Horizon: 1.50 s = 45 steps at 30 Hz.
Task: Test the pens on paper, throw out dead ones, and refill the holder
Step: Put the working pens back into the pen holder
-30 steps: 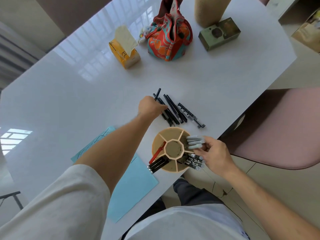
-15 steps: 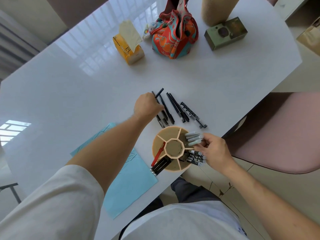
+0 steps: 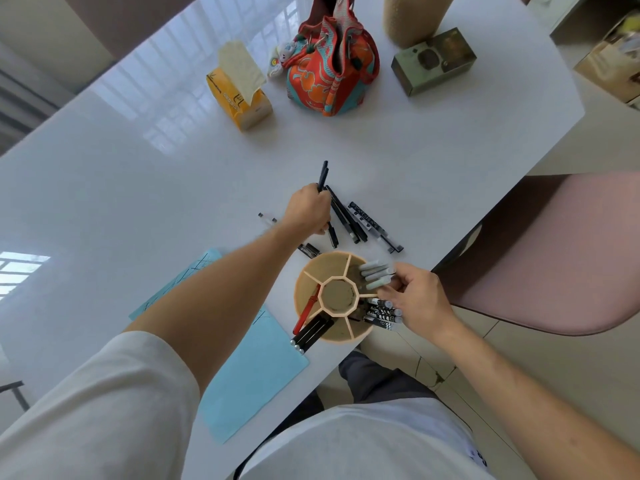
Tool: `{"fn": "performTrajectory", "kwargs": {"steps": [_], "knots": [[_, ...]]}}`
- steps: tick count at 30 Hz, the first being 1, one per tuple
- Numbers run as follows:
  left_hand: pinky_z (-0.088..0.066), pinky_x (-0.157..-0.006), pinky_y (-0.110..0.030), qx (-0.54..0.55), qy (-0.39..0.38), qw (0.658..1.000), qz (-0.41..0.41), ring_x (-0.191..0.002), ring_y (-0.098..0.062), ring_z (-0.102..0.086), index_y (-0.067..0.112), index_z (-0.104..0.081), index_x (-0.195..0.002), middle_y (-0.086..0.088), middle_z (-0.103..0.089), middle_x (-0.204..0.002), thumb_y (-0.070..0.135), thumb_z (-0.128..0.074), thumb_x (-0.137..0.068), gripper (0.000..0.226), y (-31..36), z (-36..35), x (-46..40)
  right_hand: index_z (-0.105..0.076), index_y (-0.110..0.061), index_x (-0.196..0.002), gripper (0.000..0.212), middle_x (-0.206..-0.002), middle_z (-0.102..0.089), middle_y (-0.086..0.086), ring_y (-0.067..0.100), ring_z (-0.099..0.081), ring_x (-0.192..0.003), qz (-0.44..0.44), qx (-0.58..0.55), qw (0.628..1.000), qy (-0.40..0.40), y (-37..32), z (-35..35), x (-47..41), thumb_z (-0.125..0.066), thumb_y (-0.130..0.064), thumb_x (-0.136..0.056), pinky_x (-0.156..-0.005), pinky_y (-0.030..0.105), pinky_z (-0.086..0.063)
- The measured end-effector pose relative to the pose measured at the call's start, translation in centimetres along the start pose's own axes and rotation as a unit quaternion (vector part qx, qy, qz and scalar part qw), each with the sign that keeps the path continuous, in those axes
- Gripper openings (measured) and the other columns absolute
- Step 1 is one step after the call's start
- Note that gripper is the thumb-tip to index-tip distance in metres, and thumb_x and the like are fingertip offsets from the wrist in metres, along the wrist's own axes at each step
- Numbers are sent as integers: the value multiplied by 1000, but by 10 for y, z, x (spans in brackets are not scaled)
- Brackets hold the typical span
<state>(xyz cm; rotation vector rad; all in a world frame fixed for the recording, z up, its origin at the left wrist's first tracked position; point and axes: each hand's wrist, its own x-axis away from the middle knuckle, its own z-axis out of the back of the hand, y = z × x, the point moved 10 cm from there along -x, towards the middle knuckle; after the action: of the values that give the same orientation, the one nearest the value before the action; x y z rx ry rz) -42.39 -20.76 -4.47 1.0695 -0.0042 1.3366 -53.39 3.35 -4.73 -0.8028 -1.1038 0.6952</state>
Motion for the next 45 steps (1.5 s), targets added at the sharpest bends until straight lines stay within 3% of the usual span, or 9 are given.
{"fn": "performTrajectory", "kwargs": {"steps": [8,12,17,23,27,32,37,41,45], "knots": [[-32,-42,-25,-190,75,976,-74,-47,-18,-51,11,-54,-61,-1,-56,-54,46,-72,-82,45,18,-5,-6,-73,-25,-94,27,-66,-49,1,17,-45,-59,-3,-8,1000,-1,0,0,2,-67,-42,-74,-58,34,-44],[-33,-39,-20,-159,69,984,-41,-50,-18,-58,13,-53,-61,1,-57,-54,34,-73,-78,34,13,-6,-14,-74,-29,-96,26,-66,-50,-2,16,-47,-59,-6,-2,1000,-2,0,1,1,-68,-43,-75,-57,32,-44],[-33,-39,-21,60,27,998,24,-45,-15,-46,10,-53,-68,2,-50,-58,35,-61,-71,26,-9,6,-13,-75,-30,-95,23,-67,-50,0,17,-46,-59,-5,-1,1000,-13,-9,1,0,-68,-42,-77,-59,33,-43],[-35,-47,-25,321,-111,940,41,-60,-14,-50,12,-65,-82,-10,-69,-83,15,-49,-81,16,-32,15,3,-75,-34,-89,12,-74,-60,17,12,-52,-66,21,39,999,-2,-29,6,2,-68,-30,-80,-65,43,-53],[-47,-74,-31,435,-186,880,43,-100,-21,-65,13,-68,-99,-15,-72,-109,14,-42,-95,26,-39,7,13,-75,-31,-88,18,-73,-61,16,11,-51,-64,29,57,998,0,-36,6,1,-72,-14,-86,-65,34,-48],[-46,-106,-43,530,-248,810,39,-126,-34,-57,8,-66,-116,-21,-62,-131,13,-42,-101,29,-38,-2,21,-78,-23,-95,20,-87,-69,25,41,-65,-80,23,44,999,-11,-40,4,2,-71,-7,-87,-79,51,-56],[-48,-104,-44,514,-241,823,19,-125,-35,-58,9,-68,-116,-20,-65,-128,12,-48,-102,24,-40,3,23,-77,-21,-95,18,-88,-67,29,42,-63,-78,18,45,999,-10,-41,4,3,-71,-5,-88,-78,54,-56],[-54,-94,-44,506,-220,834,16,-119,-40,-61,6,-67,-110,-25,-67,-120,11,-53,-100,19,-47,10,21,-76,-22,-94,18,-89,-66,28,19,-56,-72,17,58,998,-13,-43,4,4,-71,-6,-89,-69,44,-53],[-59,-65,-39,421,-50,904,55,-65,-25,-67,6,-56,-99,-13,-62,-79,14,-54,-99,7,-71,35,10,-76,-25,-93,19,-85,-65,26,16,-53,-70,16,59,998,-14,-44,4,5,-71,-7,-90,-67,33,-47]]}}
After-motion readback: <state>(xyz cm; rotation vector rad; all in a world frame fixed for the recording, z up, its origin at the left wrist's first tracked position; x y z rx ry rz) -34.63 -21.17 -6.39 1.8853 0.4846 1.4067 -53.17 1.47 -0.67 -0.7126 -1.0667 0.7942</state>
